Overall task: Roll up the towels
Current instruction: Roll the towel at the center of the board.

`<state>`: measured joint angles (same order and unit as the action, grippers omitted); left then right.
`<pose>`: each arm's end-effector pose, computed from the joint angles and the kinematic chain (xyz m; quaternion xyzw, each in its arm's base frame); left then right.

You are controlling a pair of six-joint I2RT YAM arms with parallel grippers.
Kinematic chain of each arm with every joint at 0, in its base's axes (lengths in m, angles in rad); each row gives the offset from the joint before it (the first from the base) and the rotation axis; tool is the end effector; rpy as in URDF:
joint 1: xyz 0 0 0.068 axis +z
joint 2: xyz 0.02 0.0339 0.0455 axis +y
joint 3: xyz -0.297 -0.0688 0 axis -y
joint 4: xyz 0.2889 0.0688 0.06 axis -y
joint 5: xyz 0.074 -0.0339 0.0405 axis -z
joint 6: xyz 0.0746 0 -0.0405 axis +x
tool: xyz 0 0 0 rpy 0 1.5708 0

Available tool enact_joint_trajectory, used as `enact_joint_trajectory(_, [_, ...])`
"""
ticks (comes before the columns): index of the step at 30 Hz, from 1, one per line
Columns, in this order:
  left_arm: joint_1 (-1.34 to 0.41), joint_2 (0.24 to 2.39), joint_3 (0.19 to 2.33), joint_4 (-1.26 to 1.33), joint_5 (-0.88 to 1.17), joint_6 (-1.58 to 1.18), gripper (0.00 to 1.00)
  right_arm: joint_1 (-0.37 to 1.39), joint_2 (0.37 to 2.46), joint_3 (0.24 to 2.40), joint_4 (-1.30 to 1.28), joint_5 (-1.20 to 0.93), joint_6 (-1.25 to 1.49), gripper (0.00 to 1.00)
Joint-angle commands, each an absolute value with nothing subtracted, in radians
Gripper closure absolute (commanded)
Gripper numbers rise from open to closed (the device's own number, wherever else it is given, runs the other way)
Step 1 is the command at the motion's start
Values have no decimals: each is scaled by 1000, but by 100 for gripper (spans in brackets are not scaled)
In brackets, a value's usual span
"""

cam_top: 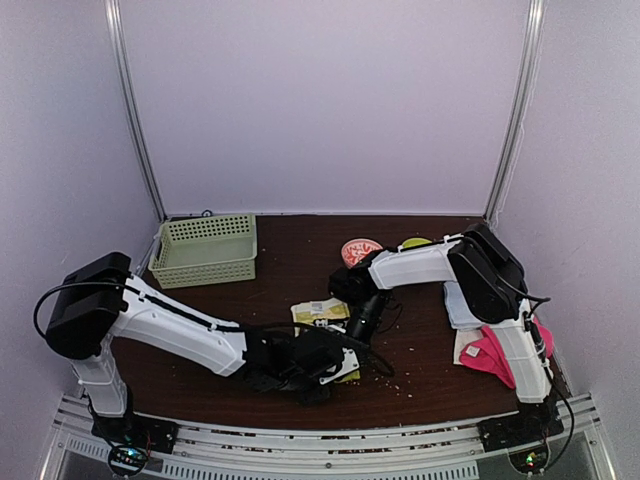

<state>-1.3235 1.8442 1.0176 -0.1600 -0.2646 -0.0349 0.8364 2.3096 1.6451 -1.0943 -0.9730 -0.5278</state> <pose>0.1219 -0.4030 0.1058 0.5398 0.7818 -0.0810 0.3015 0.2643 0.3848 0.0882 0.5208 -0.7108 -0.4472 0.1535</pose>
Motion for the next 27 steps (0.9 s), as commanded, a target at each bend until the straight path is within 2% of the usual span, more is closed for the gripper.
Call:
enact_joint_trajectory(1, [-1319, 1853, 1039, -154, -326, -24, 66, 840, 2361, 1613, -1098, -863, -533, 100])
enact_joint_trajectory(6, [-1318, 1855, 1029, -163, -370, 3, 64, 840, 2363, 1609, -1094, -868, -535, 100])
enact_joint_trajectory(18, [-1297, 1874, 1035, -183, -283, 20, 87, 839, 2353, 1627, -1119, -893, -562, 100])
enact_joint_trajectory(19, [-1295, 1872, 1037, -187, -271, 18, 91, 839, 2344, 1636, -1142, -904, -584, 98])
enact_joint_trajectory(23, [-1276, 1849, 1045, -220, -192, 21, 100, 821, 2253, 1702, -1301, -958, -744, 70])
enact_joint_trajectory(27, [-1236, 1817, 1066, -268, -91, 23, 100, 766, 2127, 1756, -1308, -927, -737, 63])
